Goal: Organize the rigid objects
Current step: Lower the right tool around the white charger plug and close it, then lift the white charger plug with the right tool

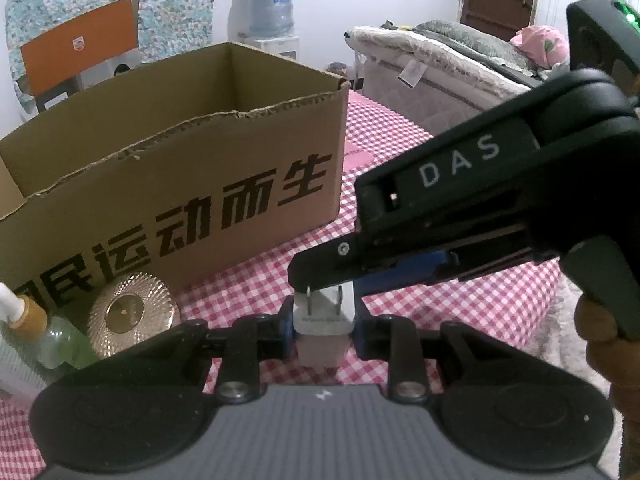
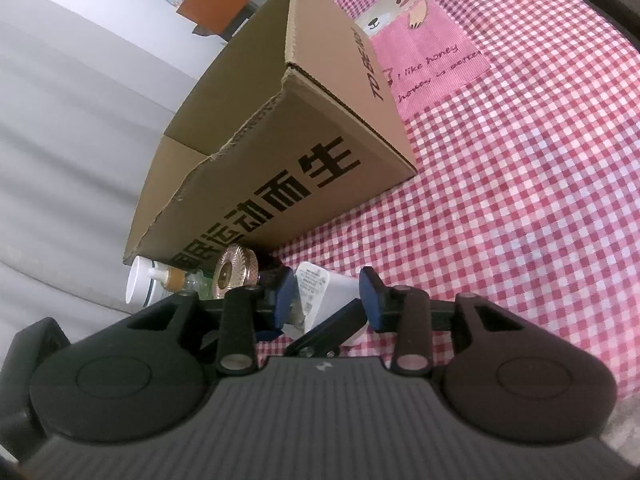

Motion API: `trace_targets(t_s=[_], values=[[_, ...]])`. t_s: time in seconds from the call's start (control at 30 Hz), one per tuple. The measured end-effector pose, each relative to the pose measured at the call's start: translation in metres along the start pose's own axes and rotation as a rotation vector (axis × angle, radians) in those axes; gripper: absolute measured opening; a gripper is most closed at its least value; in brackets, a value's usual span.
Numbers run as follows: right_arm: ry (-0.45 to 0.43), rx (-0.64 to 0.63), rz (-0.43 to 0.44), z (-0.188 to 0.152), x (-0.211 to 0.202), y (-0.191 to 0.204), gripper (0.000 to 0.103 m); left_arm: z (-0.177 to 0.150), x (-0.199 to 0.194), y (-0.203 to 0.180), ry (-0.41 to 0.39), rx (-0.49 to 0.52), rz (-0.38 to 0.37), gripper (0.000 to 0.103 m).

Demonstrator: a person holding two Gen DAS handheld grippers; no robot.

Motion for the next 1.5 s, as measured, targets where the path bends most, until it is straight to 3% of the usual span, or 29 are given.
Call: trace_targets(t_s=[1.5], values=[[-0.002,0.005,0.022,0.001,0.004,-0.002,0.039,0.004,0.016,0.002,0.02,0.01,0.001,0.028]])
Point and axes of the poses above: each gripper's, at about its wrist camera, not at the fingertips, and x roughly the way its jaws point, y to its left, z to its top, the point moved 4 cm from there along x, roughly the way its jaws point, and after that the axes turned 3 degrees about x, right-handed, at the moved point
